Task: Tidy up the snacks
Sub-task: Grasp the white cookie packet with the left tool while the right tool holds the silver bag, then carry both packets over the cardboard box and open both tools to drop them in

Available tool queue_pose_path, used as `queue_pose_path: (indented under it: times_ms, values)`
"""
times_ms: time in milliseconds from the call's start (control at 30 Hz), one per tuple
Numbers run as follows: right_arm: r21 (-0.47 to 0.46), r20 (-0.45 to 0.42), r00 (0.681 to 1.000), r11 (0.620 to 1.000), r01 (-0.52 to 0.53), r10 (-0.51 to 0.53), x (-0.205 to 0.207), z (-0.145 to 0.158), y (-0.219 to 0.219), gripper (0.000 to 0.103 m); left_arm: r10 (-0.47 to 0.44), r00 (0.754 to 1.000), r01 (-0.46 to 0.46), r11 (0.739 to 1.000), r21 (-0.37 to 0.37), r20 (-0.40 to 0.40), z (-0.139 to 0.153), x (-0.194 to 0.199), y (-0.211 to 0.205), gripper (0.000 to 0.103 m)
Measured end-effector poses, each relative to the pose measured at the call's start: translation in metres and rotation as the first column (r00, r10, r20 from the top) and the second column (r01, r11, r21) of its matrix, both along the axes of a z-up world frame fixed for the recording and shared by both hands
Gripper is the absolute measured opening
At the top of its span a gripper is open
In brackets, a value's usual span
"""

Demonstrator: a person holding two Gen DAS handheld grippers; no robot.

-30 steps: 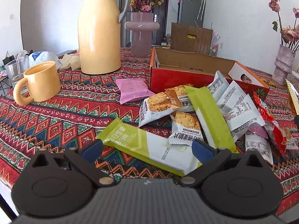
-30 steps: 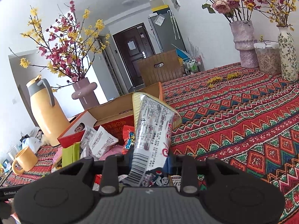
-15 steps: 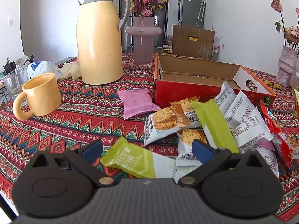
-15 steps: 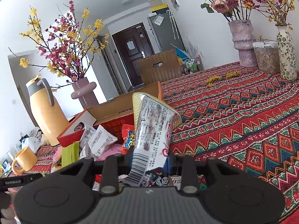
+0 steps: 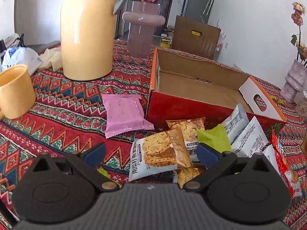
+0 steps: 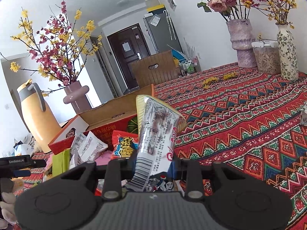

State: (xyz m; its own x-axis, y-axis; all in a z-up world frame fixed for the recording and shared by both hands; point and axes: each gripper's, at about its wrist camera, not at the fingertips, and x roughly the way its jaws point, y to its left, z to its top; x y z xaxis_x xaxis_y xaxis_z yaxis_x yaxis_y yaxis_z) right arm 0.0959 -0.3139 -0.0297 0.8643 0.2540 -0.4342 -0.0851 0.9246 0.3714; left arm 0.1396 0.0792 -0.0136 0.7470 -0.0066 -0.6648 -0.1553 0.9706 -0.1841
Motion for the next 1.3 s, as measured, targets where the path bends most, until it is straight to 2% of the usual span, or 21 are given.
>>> queue_pose_path:
  times_ms: [167, 267, 333, 500, 700, 933, 1300]
  values:
    - [-0.001, -0.009, 1.0, 1.0, 0.006, -0.006, 0.005, -0.003, -0.001, 0.031, -0.015, 0.998, 0.004, 0.984, -0.178, -0.064, -0.02, 0.011, 0.019, 0.089]
    - [-0.002, -0.014, 1.0, 1.0, 0.003, -0.003, 0.008, -0.004, 0.0, 0.031, -0.018, 0.999, 0.008, 0.972, -0.235, -0.043, -0.022, 0.009, 0.026, 0.086]
    - [-0.001, -0.016, 1.0, 1.0, 0.002, -0.002, 0.009, -0.005, 0.001, 0.031, -0.03, 0.999, 0.019, 0.962, -0.273, -0.035, -0.023, 0.007, 0.03, 0.076]
    - [-0.002, -0.017, 1.0, 1.0, -0.001, 0.001, 0.008, -0.005, 0.003, 0.031, -0.035, 0.999, 0.025, 0.955, -0.294, -0.029, -0.024, 0.006, 0.032, 0.07]
    - [-0.002, -0.01, 1.0, 1.0, -0.002, 0.002, 0.006, -0.003, 0.003, 0.031, -0.033, 0.999, 0.027, 0.962, -0.272, -0.016, -0.022, 0.001, 0.032, 0.065]
    - [-0.003, 0.0, 1.0, 1.0, -0.008, 0.008, 0.002, 0.001, 0.004, 0.031, -0.038, 0.999, 0.041, 0.972, -0.231, 0.017, -0.015, -0.01, 0.027, 0.065]
    - [-0.031, 0.029, 0.999, 0.999, -0.031, 0.032, 0.004, 0.013, 0.009, 0.031, -0.055, 0.989, 0.066, 0.995, -0.079, 0.138, 0.018, -0.03, 0.006, 0.065]
